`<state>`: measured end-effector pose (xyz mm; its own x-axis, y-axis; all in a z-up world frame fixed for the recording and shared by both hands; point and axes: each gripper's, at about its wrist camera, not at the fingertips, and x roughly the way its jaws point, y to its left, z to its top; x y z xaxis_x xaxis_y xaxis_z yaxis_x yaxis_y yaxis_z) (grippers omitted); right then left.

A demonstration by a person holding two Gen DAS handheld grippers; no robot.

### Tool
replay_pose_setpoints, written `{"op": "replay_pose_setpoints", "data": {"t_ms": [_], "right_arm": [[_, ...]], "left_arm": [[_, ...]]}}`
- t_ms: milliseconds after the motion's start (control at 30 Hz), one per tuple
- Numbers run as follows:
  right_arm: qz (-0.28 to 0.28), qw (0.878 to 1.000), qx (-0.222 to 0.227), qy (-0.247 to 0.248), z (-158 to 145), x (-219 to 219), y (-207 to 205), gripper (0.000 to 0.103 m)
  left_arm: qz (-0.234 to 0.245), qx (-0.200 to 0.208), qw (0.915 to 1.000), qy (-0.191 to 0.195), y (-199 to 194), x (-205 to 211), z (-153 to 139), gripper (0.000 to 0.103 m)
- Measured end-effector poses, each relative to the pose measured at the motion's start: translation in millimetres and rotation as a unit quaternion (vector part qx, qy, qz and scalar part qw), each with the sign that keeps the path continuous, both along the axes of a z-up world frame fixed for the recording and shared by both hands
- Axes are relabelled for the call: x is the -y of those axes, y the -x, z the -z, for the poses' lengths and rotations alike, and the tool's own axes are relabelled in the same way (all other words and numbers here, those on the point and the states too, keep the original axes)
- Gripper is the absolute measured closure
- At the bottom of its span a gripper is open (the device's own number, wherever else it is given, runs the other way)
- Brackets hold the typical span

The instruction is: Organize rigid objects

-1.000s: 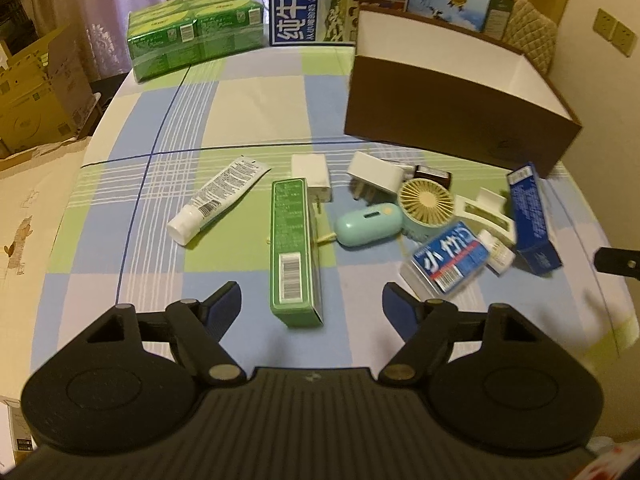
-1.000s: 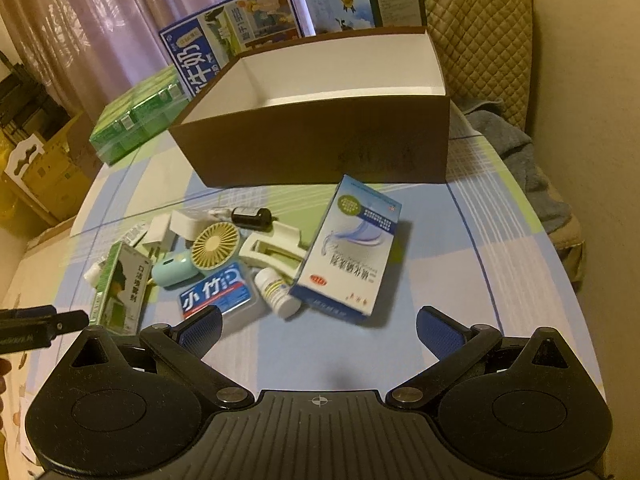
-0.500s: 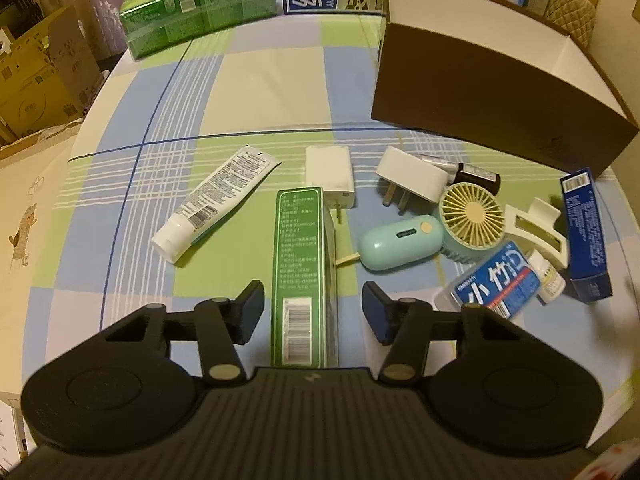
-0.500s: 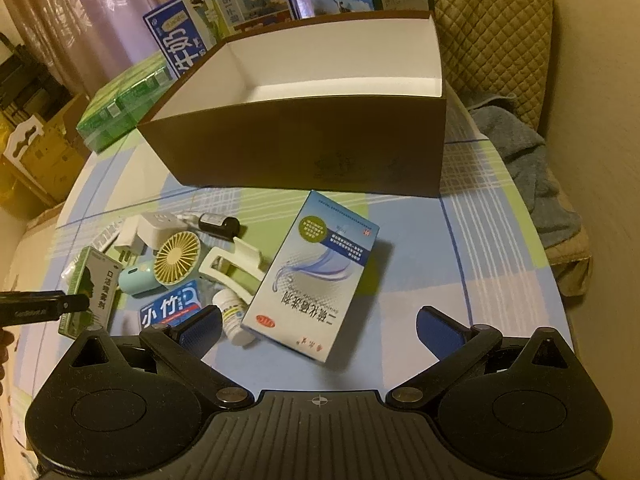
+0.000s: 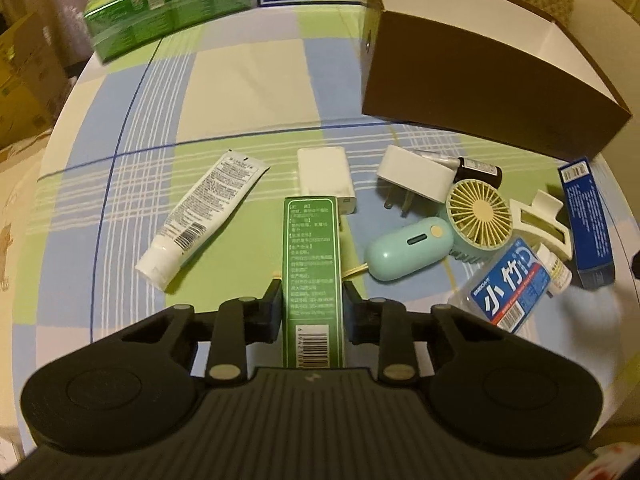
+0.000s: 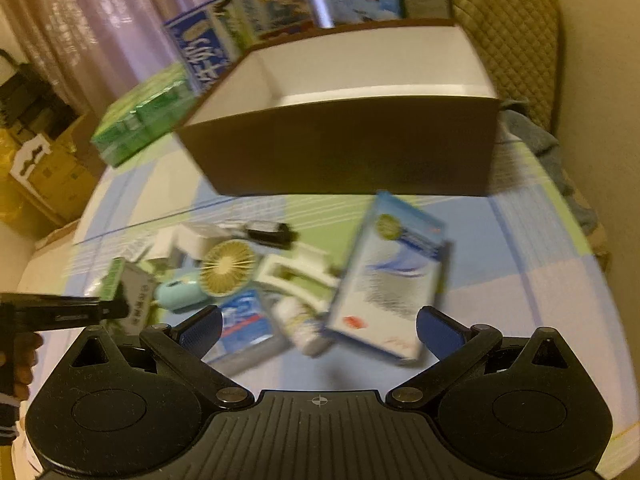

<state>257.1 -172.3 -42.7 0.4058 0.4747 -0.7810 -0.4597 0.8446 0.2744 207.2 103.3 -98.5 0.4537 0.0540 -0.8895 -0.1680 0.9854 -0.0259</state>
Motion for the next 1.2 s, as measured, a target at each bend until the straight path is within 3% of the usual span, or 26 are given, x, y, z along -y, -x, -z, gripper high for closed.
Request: {"op": "replay_pose_setpoints", "data": {"t_ms": [267,600,700,967,1200], "right_arm": [[-0.064,0.998,0.024,-0.013,5.8,-52.0,21.6,0.002],[-0.159,0.985,0.039,0.051,50.9,-100.5,15.0,0.002],[-0.181,0.981,0.036,0.066,61.4,-107.4,10.8,0.010],[-0.208,0.972,0.043,0.099,74.0,-117.2,9.6,0.020],[-0.204,0.973,0.045,0.101,72.3,-112.7,14.9,0.021]], "left_arm": [[0.015,0.005,0.9999,-0.002,7.1,-19.2,-11.5,0.077],[0.003,-0.002,1.0000,0.006,15.7,-38.6,-11.0,0.077],[-0.005,-0.008,0.9999,0.008,18.4,-42.9,-7.5,0.077],[-0.017,-0.013,0.9997,0.016,20.0,-44.7,-2.5,0.077],[-0.014,-0.012,0.9997,0.018,18.3,-37.5,-2.2,0.077]]}}
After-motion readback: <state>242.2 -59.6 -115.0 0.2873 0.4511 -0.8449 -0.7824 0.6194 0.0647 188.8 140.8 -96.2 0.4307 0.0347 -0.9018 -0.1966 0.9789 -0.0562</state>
